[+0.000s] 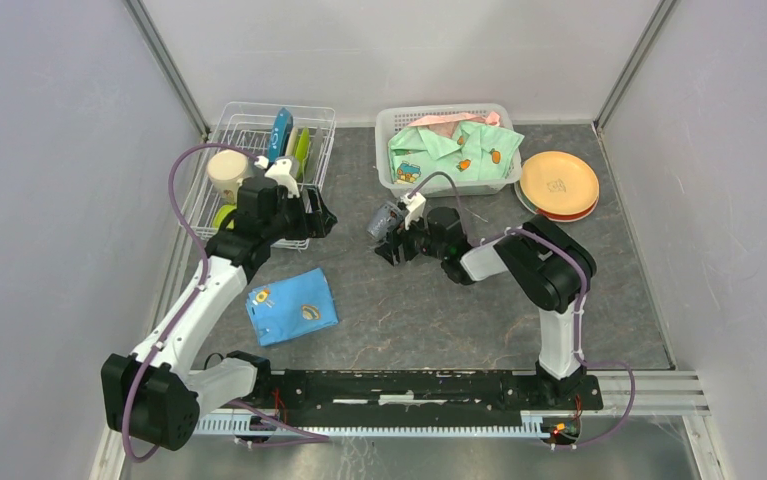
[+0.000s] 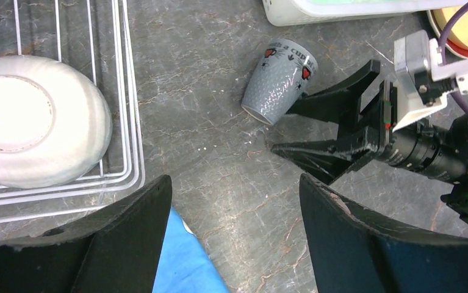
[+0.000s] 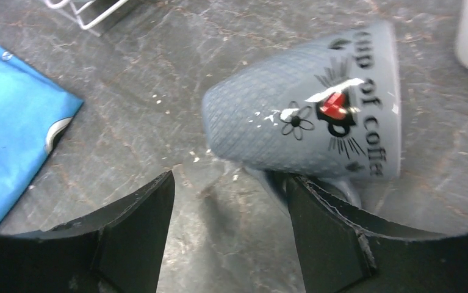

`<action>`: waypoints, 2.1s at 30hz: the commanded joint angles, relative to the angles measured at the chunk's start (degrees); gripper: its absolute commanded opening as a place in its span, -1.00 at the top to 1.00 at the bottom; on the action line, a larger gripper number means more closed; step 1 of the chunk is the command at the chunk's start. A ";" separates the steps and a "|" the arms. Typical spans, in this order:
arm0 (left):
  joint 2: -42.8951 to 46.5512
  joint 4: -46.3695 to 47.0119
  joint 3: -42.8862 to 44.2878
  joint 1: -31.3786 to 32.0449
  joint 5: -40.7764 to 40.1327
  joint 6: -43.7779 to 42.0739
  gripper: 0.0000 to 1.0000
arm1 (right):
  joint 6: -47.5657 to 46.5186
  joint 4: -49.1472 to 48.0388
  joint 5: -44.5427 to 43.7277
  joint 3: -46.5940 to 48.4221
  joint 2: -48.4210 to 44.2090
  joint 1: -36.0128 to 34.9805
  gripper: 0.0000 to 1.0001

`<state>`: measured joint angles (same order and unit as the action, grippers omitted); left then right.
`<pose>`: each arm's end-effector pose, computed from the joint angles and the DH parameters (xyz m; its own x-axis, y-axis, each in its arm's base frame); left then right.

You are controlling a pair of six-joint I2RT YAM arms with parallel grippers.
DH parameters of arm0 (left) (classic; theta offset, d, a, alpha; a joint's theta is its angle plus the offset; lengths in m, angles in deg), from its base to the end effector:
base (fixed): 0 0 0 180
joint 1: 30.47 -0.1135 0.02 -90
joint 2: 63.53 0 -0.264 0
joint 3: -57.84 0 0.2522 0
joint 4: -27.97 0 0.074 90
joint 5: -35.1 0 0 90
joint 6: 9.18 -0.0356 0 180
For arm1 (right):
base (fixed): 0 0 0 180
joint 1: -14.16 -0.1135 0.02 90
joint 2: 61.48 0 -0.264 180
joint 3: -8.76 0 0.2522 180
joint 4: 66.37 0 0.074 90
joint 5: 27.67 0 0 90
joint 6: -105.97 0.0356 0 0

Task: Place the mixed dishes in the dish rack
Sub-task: Adjust the cup at the center of the board, then pick up the cup at the center of the board.

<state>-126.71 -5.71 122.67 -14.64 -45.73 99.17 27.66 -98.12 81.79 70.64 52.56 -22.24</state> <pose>0.2347 -0.0724 0.2985 -0.6100 -0.1501 -0.7781 0.2183 0.9121 -0.3471 0.3013 0.2369 0.1179 -0.4392 -0.0864 -0.8942 -0.7371 0.6037 0.3037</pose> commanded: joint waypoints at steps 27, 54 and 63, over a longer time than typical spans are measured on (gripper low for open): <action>2.54 2.35 -1.31 -0.10 -0.28 -2.24 -0.66 | 1.60 12.76 7.01 1.88 -14.12 -0.51 -0.43; 5.67 8.57 -4.02 -0.10 5.93 2.44 -0.63 | 4.60 9.24 23.99 10.05 -1.08 6.50 0.30; 5.59 8.89 -2.40 -0.10 11.38 11.99 -0.77 | 19.33 -9.94 25.41 -0.72 -10.40 6.58 1.00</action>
<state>-121.40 0.65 118.13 -14.64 -39.39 104.70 37.91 -93.10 105.40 73.55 48.12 -15.77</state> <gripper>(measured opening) 0.861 0.046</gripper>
